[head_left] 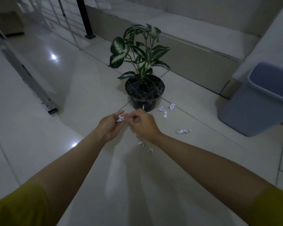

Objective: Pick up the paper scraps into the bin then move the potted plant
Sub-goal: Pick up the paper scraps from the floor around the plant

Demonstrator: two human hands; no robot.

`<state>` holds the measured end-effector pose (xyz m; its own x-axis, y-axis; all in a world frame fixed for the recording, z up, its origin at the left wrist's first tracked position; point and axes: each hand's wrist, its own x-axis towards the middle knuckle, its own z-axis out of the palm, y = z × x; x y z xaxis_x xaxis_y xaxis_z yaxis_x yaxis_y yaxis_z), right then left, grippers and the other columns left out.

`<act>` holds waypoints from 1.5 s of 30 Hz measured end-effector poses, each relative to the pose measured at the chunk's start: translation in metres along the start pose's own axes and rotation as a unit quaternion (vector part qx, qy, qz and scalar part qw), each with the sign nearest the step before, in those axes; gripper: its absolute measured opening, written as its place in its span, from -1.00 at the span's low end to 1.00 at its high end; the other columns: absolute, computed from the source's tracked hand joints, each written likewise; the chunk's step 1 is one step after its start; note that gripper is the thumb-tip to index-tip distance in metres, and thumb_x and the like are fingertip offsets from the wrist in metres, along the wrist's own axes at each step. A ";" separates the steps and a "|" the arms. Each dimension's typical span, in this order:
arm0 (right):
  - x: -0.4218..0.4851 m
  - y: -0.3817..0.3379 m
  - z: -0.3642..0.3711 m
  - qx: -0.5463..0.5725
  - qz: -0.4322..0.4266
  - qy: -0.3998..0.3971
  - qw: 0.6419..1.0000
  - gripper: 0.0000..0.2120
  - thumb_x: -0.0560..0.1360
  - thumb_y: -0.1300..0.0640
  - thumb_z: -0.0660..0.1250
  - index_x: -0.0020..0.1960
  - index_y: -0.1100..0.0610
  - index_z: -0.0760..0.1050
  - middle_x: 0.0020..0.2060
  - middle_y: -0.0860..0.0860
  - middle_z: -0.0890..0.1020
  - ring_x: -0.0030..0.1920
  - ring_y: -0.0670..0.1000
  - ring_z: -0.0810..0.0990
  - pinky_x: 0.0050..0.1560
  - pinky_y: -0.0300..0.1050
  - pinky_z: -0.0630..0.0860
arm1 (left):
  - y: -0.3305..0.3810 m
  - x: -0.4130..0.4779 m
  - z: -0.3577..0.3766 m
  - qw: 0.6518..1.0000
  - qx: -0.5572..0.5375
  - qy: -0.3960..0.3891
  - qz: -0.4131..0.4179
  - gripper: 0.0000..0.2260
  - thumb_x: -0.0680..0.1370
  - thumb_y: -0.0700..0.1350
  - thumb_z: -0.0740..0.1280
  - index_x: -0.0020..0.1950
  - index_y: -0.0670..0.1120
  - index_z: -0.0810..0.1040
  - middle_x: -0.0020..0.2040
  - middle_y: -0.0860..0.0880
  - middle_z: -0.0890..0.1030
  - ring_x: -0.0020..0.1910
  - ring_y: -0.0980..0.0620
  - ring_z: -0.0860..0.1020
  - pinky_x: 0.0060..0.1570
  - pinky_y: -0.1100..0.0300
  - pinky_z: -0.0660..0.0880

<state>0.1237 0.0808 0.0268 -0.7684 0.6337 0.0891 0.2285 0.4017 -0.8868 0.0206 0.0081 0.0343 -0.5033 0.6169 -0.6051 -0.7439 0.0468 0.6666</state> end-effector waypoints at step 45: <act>0.015 -0.002 -0.013 0.033 -0.007 0.081 0.996 -0.78 0.42 0.41 0.29 0.03 0.26 0.58 -0.06 0.22 0.67 -0.12 0.01 0.58 -0.11 -0.38 0.48 | -0.009 -0.009 0.044 0.993 -0.052 -0.106 0.002 -0.54 0.66 -0.06 -0.11 0.07 -0.35 0.46 0.09 -0.26 0.52 0.12 -0.15 0.51 0.36 0.08 0.29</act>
<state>0.1200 0.0981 0.0361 -0.6629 0.7294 0.1688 0.1743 0.3696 -0.9127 0.0516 0.0363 0.0526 -0.4113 0.7691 -0.4892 -0.7888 -0.0313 0.6139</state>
